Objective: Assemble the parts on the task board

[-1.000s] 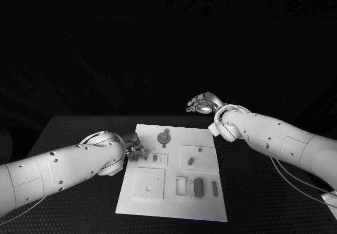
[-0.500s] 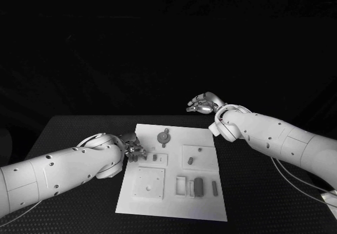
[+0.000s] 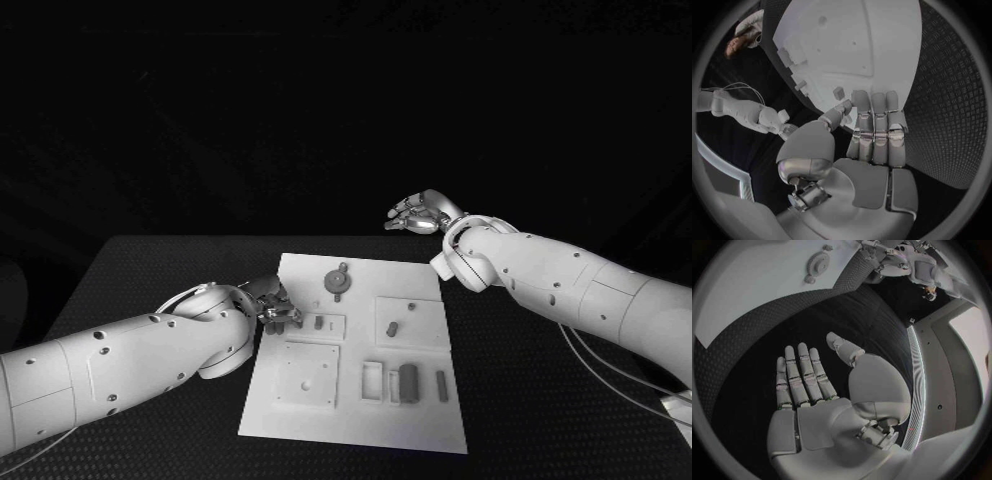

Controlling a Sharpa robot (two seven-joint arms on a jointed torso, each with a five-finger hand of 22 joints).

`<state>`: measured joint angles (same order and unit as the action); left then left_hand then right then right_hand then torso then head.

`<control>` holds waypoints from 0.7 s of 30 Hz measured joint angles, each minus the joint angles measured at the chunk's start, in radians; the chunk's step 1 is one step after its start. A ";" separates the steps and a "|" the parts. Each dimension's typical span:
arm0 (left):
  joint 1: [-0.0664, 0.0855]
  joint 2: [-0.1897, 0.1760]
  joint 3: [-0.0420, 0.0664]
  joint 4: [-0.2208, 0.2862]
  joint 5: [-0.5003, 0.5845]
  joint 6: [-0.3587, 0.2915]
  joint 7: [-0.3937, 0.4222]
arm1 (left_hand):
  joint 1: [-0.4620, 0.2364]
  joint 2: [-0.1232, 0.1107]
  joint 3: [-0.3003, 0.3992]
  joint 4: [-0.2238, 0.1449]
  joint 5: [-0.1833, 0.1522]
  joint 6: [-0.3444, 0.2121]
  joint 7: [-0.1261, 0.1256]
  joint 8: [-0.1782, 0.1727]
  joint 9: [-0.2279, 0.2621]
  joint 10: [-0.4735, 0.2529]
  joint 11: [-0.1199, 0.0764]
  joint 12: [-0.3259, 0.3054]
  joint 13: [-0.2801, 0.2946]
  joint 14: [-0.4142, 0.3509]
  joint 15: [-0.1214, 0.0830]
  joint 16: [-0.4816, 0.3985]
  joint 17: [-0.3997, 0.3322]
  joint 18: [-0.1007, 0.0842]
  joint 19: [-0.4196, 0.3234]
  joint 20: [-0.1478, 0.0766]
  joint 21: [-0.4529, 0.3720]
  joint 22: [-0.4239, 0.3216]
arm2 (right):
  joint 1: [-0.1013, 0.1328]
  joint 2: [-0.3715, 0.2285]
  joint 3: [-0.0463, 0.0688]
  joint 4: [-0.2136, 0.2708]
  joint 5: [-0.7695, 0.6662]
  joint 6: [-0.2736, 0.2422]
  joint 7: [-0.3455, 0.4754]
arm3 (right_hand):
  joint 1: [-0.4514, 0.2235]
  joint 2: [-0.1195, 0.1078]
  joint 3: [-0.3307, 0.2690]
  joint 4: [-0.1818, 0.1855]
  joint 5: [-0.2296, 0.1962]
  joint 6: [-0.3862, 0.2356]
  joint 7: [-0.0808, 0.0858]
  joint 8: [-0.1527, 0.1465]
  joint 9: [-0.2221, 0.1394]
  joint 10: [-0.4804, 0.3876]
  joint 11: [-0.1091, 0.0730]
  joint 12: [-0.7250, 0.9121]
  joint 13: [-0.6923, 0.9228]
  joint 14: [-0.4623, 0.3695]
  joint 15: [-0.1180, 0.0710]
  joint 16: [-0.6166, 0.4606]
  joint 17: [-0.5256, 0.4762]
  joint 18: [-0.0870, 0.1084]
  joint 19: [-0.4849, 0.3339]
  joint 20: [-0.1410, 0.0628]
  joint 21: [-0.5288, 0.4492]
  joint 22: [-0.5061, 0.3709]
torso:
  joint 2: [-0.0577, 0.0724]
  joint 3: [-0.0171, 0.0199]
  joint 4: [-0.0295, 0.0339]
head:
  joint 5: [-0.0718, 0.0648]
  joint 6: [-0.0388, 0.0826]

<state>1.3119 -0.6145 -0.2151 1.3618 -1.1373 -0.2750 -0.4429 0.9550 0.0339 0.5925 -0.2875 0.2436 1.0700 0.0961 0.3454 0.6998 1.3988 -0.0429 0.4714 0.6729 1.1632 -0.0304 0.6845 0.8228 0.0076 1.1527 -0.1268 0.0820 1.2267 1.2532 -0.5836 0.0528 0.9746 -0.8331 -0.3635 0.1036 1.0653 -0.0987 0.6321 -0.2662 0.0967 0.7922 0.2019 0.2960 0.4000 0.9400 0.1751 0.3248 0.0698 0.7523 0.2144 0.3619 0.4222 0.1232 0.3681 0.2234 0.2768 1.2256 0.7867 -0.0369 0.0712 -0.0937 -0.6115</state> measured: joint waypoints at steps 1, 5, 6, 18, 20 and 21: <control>-0.002 0.001 0.000 0.000 -0.006 -0.004 0.001 | 0.000 0.000 0.000 0.000 0.000 0.000 0.000 0.000 0.000 0.000 0.000 0.000 0.000 0.000 0.000 0.000 0.000 0.000 0.000 0.000 0.000 0.000 | 0.000 0.000 0.000 0.000 0.000 0.000 0.000 | 0.000 0.000 0.000 0.000 0.000 0.000 0.000 0.000 0.000 0.000 0.000 0.000 0.000 0.000 0.000 0.000 0.000 0.000 0.000 0.000 0.000 0.000 | 0.000 -0.0001 -0.0003 | 0.000 0.001; -0.003 0.004 0.000 -0.001 -0.023 -0.015 0.004 | -0.004 -0.004 0.000 0.000 0.000 0.000 0.000 0.000 0.000 0.004 -0.004 0.000 0.000 0.004 0.004 0.000 0.000 0.000 0.000 0.000 0.000 0.001 | -0.002 0.000 0.000 -0.001 0.000 0.000 0.000 | 0.000 0.000 0.000 0.000 0.000 0.000 0.000 0.000 0.000 0.000 0.000 0.000 0.000 0.000 0.000 0.000 0.000 0.000 0.000 0.000 0.000 0.000 | 0.000 -0.0002 -0.0005 | 0.000 0.001; -0.003 0.005 0.000 -0.001 -0.026 -0.017 0.005 | -0.004 -0.004 0.000 0.000 0.000 0.000 0.000 0.000 0.000 0.004 -0.004 0.000 0.000 0.004 0.004 0.000 0.000 0.000 0.000 0.000 0.000 0.001 | -0.002 0.000 0.000 -0.001 0.000 0.000 0.000 | 0.000 0.000 0.000 0.000 0.000 0.000 0.000 0.000 0.000 0.000 0.000 0.000 0.000 0.000 0.000 0.000 0.000 0.000 0.000 0.000 0.000 0.000 | 0.000 -0.0002 -0.0006 | 0.000 0.001; -0.003 0.010 0.000 -0.012 -0.044 -0.021 0.007 | -0.011 -0.011 0.002 -0.002 0.000 0.000 0.000 -0.002 0.001 0.004 -0.004 0.000 0.001 0.004 0.004 0.000 -0.001 0.000 0.000 0.000 0.000 0.002 | -0.003 0.000 0.000 -0.001 0.000 0.000 0.000 | 0.000 0.000 0.000 0.000 0.000 0.000 0.000 0.000 0.000 0.000 0.000 0.000 0.000 0.000 0.000 0.000 0.001 0.000 0.000 0.000 0.000 0.000 | 0.000 0.0001 -0.0005 | -0.001 -0.001; -0.003 0.010 0.000 -0.014 -0.044 -0.020 0.007 | -0.012 -0.012 0.002 -0.002 0.000 0.000 0.000 -0.002 0.001 0.004 -0.004 0.000 0.001 0.004 0.004 0.000 -0.001 0.000 0.003 -0.003 0.000 0.002 | -0.003 0.000 0.000 -0.001 0.000 0.000 0.000 | 0.000 0.000 0.000 0.000 0.000 0.000 0.000 0.000 0.000 0.000 0.000 0.000 0.000 0.000 0.000 0.000 0.001 0.000 0.000 0.000 0.000 0.000 | 0.000 0.0001 -0.0005 | -0.001 -0.001; -0.003 0.010 0.000 -0.015 -0.045 -0.019 0.007 | -0.012 -0.012 0.002 -0.002 0.000 0.000 0.000 -0.002 0.000 0.004 -0.004 0.000 0.001 0.004 0.004 0.000 -0.001 0.000 0.004 -0.004 0.000 0.002 | -0.003 0.000 0.000 -0.001 0.000 0.000 0.000 | 0.000 0.000 0.000 0.000 0.000 0.000 0.000 0.000 0.000 0.000 0.000 0.000 0.000 0.000 0.000 0.000 0.001 0.000 0.000 0.000 0.000 0.000 | 0.000 0.0001 -0.0006 | -0.001 -0.001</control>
<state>1.3092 -0.6042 -0.2150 1.3473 -1.1820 -0.2940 -0.4363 0.9432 0.0222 0.5944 -0.2893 0.2433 1.0701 0.0958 0.3434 0.7003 1.4027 -0.0465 0.4714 0.6736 1.1667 -0.0269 0.6844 0.8219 0.0076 1.1564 -0.1305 0.0820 1.2289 1.2497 -0.5833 0.0528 0.9733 -0.8328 -0.3631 0.1037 1.0653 -0.0987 0.6322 -0.2662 0.0967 0.7922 0.2019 0.2960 0.4001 0.9400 0.1751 0.3248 0.0698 0.7524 0.2144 0.3619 0.4229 0.1233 0.3681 0.2234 0.2769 1.2255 0.7871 -0.0368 0.0707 -0.0945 -0.6125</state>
